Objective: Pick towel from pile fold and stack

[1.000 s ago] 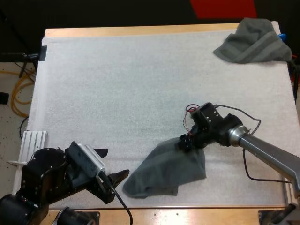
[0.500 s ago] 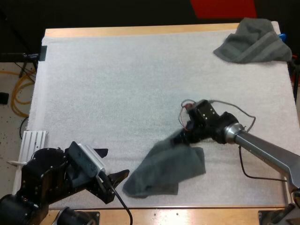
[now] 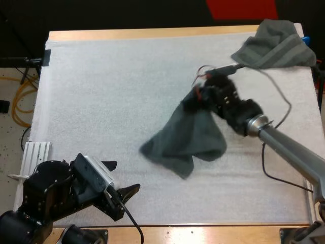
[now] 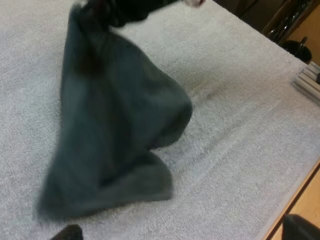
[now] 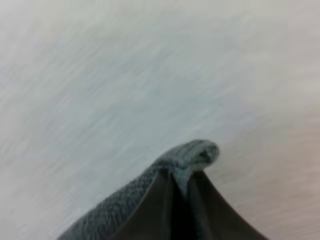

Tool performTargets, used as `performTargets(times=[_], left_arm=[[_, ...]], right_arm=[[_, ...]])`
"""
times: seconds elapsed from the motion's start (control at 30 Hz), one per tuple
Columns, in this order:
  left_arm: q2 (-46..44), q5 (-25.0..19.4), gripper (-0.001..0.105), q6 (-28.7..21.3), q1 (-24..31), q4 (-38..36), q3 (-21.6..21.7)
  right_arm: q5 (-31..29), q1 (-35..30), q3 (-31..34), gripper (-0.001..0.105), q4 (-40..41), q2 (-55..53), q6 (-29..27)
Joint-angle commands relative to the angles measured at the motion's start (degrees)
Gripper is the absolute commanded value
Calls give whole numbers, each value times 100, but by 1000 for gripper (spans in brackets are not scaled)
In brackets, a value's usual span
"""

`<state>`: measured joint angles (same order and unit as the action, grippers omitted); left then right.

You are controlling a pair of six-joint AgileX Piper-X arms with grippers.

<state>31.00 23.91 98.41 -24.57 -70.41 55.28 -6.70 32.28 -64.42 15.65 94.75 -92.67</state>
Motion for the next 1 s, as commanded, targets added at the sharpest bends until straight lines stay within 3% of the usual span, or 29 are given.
performTargets(times=[0.0,0.27,0.4,0.5,0.57,0.67,0.8,0.97], left_arm=[[-22,19,74,41,-11,-26,0],[20,19,74,41,-11,-1,0],[20,19,74,41,-11,-1,0],[20,19,74,29,-11,-1,0],[20,19,74,29,-11,-1,0],[20,19,74,29,-11,-1,0],[20,19,74,29,-11,-1,0],[20,19,74,29,-11,-1,0]], right_arm=[[-198,-151,-38,1,-47,-34,-63],[-252,-1438,-38,1,47,74,-52],[-151,-1773,-38,4,49,74,-52],[202,-1923,-38,25,135,64,-24],[359,-1946,-38,54,145,46,140],[469,-1946,-56,85,264,-30,81],[493,-1946,-61,82,878,-321,83],[604,-1946,-61,65,2289,-930,35]])
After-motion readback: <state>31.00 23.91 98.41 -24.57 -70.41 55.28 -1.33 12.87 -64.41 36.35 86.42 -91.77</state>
